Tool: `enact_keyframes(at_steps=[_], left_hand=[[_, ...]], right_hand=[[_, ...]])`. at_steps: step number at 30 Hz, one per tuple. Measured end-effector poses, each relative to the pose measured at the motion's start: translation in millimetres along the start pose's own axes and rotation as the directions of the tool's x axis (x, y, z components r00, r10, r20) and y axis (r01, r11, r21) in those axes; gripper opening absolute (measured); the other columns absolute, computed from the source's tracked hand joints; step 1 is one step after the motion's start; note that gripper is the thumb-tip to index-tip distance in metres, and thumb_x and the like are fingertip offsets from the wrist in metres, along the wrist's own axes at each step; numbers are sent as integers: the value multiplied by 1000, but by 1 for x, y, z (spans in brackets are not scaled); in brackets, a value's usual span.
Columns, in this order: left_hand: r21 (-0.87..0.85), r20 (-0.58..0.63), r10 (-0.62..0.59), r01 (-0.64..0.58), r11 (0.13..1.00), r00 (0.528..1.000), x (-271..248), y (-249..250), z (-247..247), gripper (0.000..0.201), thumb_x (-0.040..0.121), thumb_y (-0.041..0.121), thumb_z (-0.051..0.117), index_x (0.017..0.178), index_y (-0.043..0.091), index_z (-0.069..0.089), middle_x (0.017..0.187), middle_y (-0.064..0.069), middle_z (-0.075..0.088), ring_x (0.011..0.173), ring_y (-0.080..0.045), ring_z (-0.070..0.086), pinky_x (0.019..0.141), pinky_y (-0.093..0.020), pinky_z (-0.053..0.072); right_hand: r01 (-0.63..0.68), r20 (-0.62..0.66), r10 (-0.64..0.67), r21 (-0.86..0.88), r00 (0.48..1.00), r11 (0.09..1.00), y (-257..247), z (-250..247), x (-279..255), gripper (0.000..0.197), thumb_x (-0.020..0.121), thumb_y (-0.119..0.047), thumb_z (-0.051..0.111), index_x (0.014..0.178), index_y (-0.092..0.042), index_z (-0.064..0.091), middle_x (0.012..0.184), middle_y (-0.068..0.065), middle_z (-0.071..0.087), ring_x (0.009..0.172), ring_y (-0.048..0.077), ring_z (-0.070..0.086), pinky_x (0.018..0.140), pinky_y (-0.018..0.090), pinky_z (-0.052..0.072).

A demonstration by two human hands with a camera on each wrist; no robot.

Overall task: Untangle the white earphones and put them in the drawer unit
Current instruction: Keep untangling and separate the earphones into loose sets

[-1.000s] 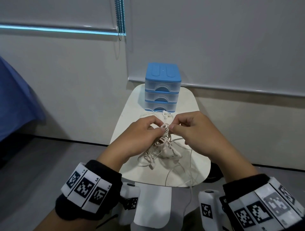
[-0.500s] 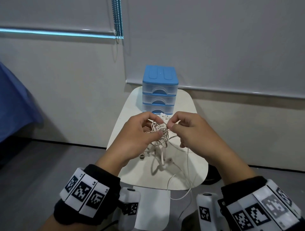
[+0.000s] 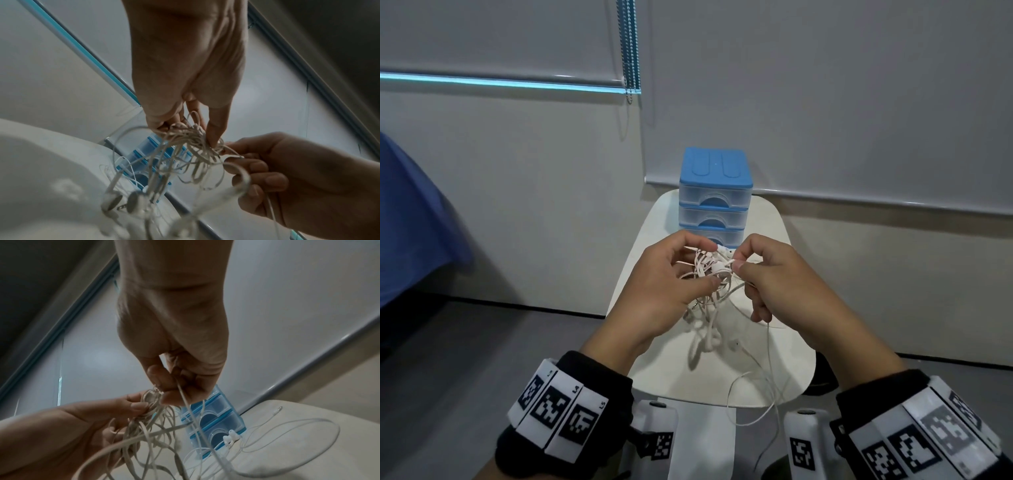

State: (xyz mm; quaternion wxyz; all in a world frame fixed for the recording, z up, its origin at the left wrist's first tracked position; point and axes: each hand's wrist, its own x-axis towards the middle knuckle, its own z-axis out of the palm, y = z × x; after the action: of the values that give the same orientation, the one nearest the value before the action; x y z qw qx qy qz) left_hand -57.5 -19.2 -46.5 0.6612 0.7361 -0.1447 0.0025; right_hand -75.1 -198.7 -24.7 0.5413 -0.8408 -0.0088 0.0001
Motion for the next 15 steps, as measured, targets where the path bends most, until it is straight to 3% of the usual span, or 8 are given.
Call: enact_keyframes(at_steps=[3,7,12,15], left_hand=[[46,11,-39,39,998,999,0,-1,0,33,85,8,83,103,34,73,93,-1,72,83,-22,72,81,-43,60],[61,22,-74,73,995,997,-2,2,1,27,88,10,80,103,31,72,79,1,67,69,-16,63,69,-35,50],[59,17,-55,54,997,998,-1,0,2,26,90,10,77,101,34,74,86,-2,69,75,-18,65,74,-40,53],[45,24,-22,21,999,999,-2,1,4,26,90,8,77,104,29,73,87,0,74,78,-15,69,79,-42,58]], right_hand=[[-55,9,54,131,998,990,-1,1,1,17,104,-16,51,87,-16,54,49,-2,44,38,16,36,56,37,51],[-94,57,81,280,995,955,-3,1,-3,19,106,-14,50,87,-16,52,53,3,45,40,19,35,54,33,48],[-108,64,96,224,993,969,3,-3,-2,17,105,-18,54,88,-17,55,59,5,49,41,20,41,62,40,53],[-104,61,94,203,994,974,4,-5,-2,13,103,-15,57,91,-12,60,58,6,49,39,20,42,59,38,54]])
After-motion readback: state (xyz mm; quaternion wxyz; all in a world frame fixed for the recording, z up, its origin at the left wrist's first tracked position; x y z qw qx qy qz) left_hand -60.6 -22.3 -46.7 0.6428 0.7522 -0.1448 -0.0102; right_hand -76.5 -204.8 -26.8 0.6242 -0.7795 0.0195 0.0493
